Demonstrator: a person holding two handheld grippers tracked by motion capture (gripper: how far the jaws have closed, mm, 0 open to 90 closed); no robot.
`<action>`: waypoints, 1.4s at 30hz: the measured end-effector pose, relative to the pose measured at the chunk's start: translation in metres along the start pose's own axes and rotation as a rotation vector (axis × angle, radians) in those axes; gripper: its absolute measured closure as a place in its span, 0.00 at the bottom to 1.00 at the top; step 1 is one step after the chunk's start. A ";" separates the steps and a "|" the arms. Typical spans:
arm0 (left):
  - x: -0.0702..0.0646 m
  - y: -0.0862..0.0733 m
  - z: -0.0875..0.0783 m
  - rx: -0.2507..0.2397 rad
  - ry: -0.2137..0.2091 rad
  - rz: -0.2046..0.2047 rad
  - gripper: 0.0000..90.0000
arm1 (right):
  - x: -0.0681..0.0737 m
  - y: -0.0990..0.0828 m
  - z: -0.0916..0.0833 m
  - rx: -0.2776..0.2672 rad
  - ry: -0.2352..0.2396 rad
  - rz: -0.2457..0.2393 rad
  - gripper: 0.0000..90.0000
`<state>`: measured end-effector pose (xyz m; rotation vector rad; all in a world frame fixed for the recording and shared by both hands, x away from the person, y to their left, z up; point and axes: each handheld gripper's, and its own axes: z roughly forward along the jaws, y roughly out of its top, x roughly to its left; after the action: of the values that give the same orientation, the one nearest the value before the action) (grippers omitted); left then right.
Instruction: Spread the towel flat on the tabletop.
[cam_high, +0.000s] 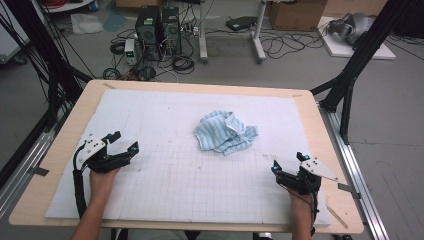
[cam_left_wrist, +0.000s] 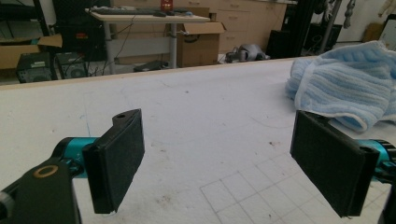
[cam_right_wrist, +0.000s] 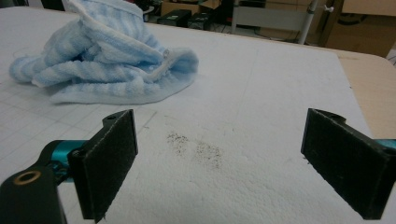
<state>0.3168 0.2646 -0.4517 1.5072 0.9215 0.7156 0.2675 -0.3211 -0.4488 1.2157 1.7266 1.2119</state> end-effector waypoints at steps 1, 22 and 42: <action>0.000 0.000 0.000 0.001 0.001 0.000 0.20 | 0.000 0.000 0.000 -0.001 0.000 0.003 0.11; -0.001 0.001 0.003 0.030 0.002 0.007 0.20 | 0.001 0.000 -0.001 0.000 0.004 0.002 0.11; -0.048 0.057 0.054 0.023 -0.242 0.056 0.20 | 0.001 0.000 0.000 0.004 0.000 0.001 0.11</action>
<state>0.3475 0.1951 -0.4000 1.6052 0.7091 0.5495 0.2668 -0.3199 -0.4487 1.2192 1.7294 1.2099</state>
